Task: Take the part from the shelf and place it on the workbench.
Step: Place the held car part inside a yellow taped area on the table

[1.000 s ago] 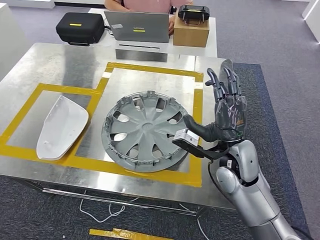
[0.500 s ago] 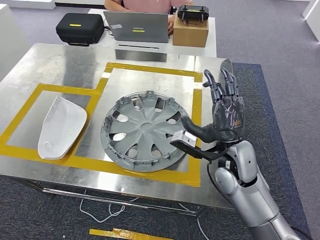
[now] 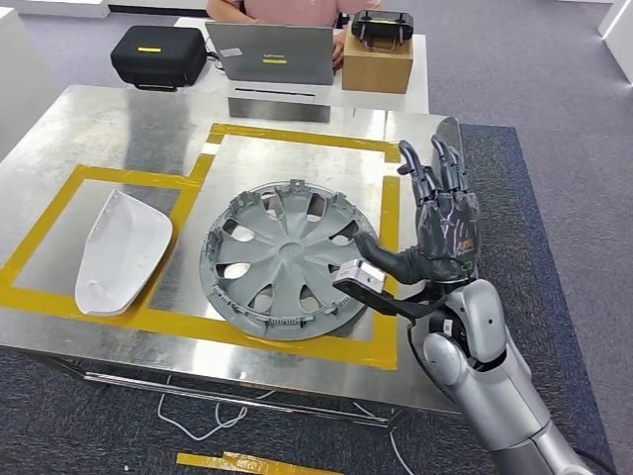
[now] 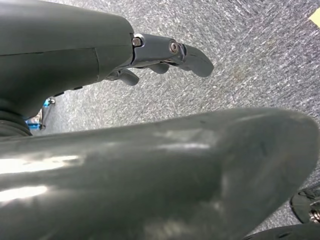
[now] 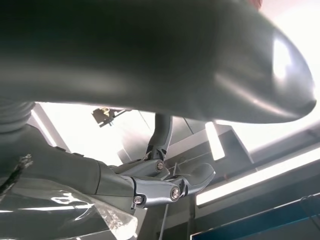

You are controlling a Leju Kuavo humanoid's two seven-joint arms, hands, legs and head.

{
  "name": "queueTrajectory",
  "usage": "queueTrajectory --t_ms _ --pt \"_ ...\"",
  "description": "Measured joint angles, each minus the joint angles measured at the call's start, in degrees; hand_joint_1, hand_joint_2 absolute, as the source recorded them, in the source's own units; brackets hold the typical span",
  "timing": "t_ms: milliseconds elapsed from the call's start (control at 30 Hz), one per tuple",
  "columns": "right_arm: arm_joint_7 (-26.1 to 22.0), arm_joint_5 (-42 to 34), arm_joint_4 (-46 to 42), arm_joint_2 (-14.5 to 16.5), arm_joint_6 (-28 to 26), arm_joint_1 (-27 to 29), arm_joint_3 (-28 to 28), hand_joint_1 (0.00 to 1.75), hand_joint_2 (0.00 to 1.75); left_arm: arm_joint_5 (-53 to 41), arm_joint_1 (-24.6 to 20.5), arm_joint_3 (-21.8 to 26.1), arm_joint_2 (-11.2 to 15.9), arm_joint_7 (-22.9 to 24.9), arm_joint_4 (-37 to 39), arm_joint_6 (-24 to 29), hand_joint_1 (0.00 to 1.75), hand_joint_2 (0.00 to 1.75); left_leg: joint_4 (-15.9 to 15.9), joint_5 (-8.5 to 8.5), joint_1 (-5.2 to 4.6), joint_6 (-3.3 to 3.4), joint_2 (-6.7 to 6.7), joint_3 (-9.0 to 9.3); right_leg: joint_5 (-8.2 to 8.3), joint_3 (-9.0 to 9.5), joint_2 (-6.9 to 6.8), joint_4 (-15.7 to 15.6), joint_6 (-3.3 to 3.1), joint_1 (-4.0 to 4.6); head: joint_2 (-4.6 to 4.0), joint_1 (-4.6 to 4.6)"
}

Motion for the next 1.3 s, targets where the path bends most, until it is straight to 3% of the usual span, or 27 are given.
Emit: queueTrajectory --t_ms 200,300,367,433,467,500,533,633,700,767,833,867,933,967,1000,1033,1067,1133,1200,1300 --pt "0.0 0.1 0.3 0.0 0.0 0.0 0.3 0.0 0.0 -0.1 0.0 1.0 0.0 -0.1 0.0 0.0 0.0 0.0 0.3 -0.16 -0.35 0.69 -0.01 -0.14 0.17 0.02 -0.01 -0.2 0.7 -0.31 0.0 -0.03" --pt "0.0 0.1 0.3 0.0 -0.1 -0.1 0.4 0.0 0.0 -0.1 0.0 1.5 -0.1 -0.1 0.0 0.0 0.0 0.0 -0.6 0.62 -0.08 1.47 0.22 0.24 -0.39 -0.24 -0.11 0.1 1.18 -0.31 0.01 0.03" --pt "0.1 0.1 0.4 0.0 -0.1 -0.2 0.4 0.0 0.0 -0.1 0.0 1.7 -0.2 -0.2 0.0 -0.1 0.0 0.0 -1.4 1.32 0.24 2.03 0.5 0.47 -3.3 -1.9 -0.37 3.9 1.41 -0.27 0.01 0.34" --pt "0.1 0.1 0.5 0.0 -0.1 -0.1 0.5 0.0 0.0 -0.1 0.1 1.9 -0.3 -0.2 0.0 -0.1 0.0 0.0 -1.5 1.46 0.22 2.17 0.66 0.26 -7.32 -4.89 -0.54 11.4 1.66 -0.34 0.01 0.55" --pt "0.1 0.1 0.6 0.0 -0.1 0.0 0.5 0.0 0.0 -0.1 0.1 1.9 -0.3 -0.2 0.0 -0.1 0.0 0.0 -1.4 1.5 0.21 2.13 0.73 0.13 -8.38 -6.01 -0.57 14.4 1.8 -0.4 0.0 0.55" --pt "0.1 0.1 0.8 0.0 -0.1 0.2 0.5 0.0 0.0 -0.2 0.2 2.0 -0.4 -0.3 0.0 -0.1 0.0 0.0 -1.4 1.56 0.22 2.06 0.77 0.03 -8.36 -6.24 -0.61 15.5 1.94 -0.48 0.0 0.55" --pt "0.1 0.1 0.9 0.0 -0.1 0.2 0.5 0.0 0.0 -0.2 0.2 2.2 -0.4 -0.3 0.0 -0.1 0.0 0.0 -1.4 1.62 0.24 1.95 0.79 -0.04 -7.24 -5.33 -0.68 14.3 2.03 -0.58 0.0 0.55" --pt "0.3 0.1 1.1 0.0 0.0 0.0 0.5 0.0 0.0 -0.2 0.2 2.6 -0.6 -0.4 0.0 -0.2 0.0 0.0 -1.1 1.75 0.22 1.28 0.75 -0.23 -2.8 1.43 -1.18 2.9 2.05 -0.83 0.01 0.51" --pt "0.3 -0.1 1.1 0.0 0.1 0.0 0.5 0.0 0.0 -0.3 0.3 2.9 -0.7 -0.5 0.0 -0.2 0.0 0.0 -0.9 2.05 0.09 0.49 0.67 -0.4 -2.12 3.56 -1.18 -0.6 1.65 -0.7 0.01 0.45" --pt "0.4 -0.2 1.2 0.0 0.2 0.0 0.5 0.0 0.0 -0.4 0.4 3.2 -0.7 -0.5 0.0 -0.3 0.0 0.0 -0.8 2.41 0.15 -0.27 0.63 -0.65 -1.67 3.29 -0.98 -0.6 0.93 -0.62 0.01 0.42" --pt "0.4 -0.2 1.2 0.0 0.4 -0.1 0.5 0.0 0.0 -0.5 0.5 3.5 -0.7 -0.5 0.0 -0.3 0.0 0.0 0.6 0.77 0.33 -0.95 0.57 -1.38 -1.05 2.67 -1.02 -0.8 -0.03 -0.73 0.01 0.31" --pt "0.4 -0.2 1.2 0.0 0.5 -0.1 0.5 0.0 0.0 -0.6 0.5 3.6 -0.7 -0.5 0.0 -0.4 0.0 0.0 2.9 -1.3 0.42 -1.24 0.55 -2.2 -0.64 2.24 -1.08 -0.8 -0.5 -0.81 0.01 0.22" --pt "0.5 -0.3 1.3 0.0 0.7 -0.1 0.6 0.0 0.0 -0.8 0.6 3.8 -0.8 -0.5 0.0 -0.5 0.0 0.0 10.2 -6.54 0.56 -1.72 0.53 -4.46 0.21 1.06 -1.12 -0.8 -0.98 -0.73 0.01 0.07" --pt "0.5 -0.3 1.4 0.0 0.8 -0.1 0.6 0.0 0.0 -0.9 0.6 4.0 -0.8 -0.5 0.0 -0.5 0.0 0.0 13.5 -8.31 0.62 -1.86 0.53 -5.24 0.67 0.41 -1.13 -0.8 -1.02 -0.68 0.01 0.07" --pt "0.5 -0.3 1.5 0.0 0.8 -0.1 0.6 0.0 0.0 -0.9 0.6 4.1 -0.9 -0.5 0.0 -0.6 0.0 0.0 15.4 -8.94 0.64 -1.93 0.53 -5.29 1.13 -0.27 -1.13 -0.8 -0.99 -0.65 0.01 0.07" --pt "0.5 -0.4 1.6 0.0 0.8 -0.1 0.6 0.0 0.0 -1.0 0.6 4.2 -0.9 -0.5 0.0 -0.6 0.0 0.0 15.1 -8.34 0.66 -1.91 0.53 -4.34 1.59 -0.93 -1.11 -0.7 -0.9 -0.63 0.01 0.06" --pt "0.5 -0.4 1.7 0.0 0.9 -0.1 0.7 0.0 0.0 -1.0 0.6 4.4 -0.9 -0.6 0.0 -0.6 0.0 0.0 12.9 -6.93 0.66 -1.79 0.53 -2.47 2.04 -1.54 -1.09 -0.6 -0.76 -0.62 0.0 0.06" --pt "0.6 -0.5 1.7 0.0 0.9 -0.2 0.6 0.0 0.0 -1.1 0.5 4.7 -0.9 -0.7 -0.1 -0.7 0.0 0.0 4.9 -4.34 0.59 -1.28 0.43 3.07 2.91 -2.51 -1.01 -0.5 -0.35 -0.53 0.0 0.03" --pt "0.6 -0.6 1.7 0.0 1.0 -0.3 0.6 0.0 0.0 -1.2 0.5 4.9 -1.0 -0.8 -0.2 -0.7 0.0 0.0 -1.2 -3.86 0.41 -0.74 0.3 6.8 3.85 -3.04 -1.04 -0.4 0.22 -0.4 0.0 0.08" --pt "0.7 -0.7 1.7 0.0 1.2 -0.3 0.7 0.0 0.0 -1.5 0.5 5.3 -1.1 -0.9 -0.3 -0.9 0.0 0.0 -2.6 -3.22 0.23 0.22 0.42 6.67 4.86 -3.4 -1.12 -0.7 1.25 -0.5 0.01 0.1"
